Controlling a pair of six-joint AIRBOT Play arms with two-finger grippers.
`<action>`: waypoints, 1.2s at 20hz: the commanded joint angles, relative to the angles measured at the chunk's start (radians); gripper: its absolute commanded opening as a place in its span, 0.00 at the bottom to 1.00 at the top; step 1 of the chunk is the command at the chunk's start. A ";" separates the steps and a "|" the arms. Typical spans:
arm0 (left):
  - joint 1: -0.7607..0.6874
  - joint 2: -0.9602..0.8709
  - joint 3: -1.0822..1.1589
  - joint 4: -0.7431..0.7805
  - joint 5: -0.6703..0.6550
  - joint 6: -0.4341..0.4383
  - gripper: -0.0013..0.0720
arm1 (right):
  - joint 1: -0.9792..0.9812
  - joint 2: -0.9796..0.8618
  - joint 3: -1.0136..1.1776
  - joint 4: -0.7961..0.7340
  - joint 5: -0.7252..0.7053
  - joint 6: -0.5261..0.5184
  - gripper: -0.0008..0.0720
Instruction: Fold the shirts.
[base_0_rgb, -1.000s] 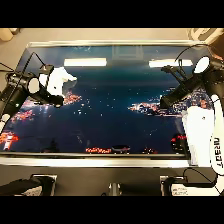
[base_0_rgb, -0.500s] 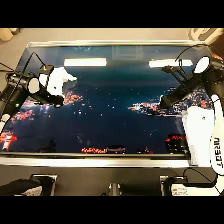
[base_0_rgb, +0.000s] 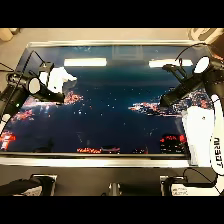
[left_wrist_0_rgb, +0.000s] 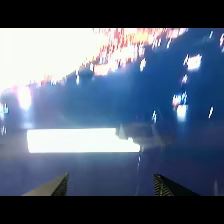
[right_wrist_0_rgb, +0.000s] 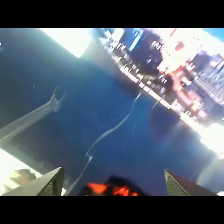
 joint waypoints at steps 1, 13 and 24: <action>0.028 -0.036 0.004 0.013 0.203 -0.031 0.87 | 0.000 -0.001 0.000 0.021 -0.120 -0.001 0.94; 0.487 -0.668 0.541 -0.483 0.167 -0.233 0.88 | 0.000 0.000 0.000 0.206 -0.160 -0.011 0.93; 0.343 -0.259 0.541 -0.533 0.175 0.165 0.06 | 0.000 0.264 0.022 -0.022 -0.283 -0.009 0.93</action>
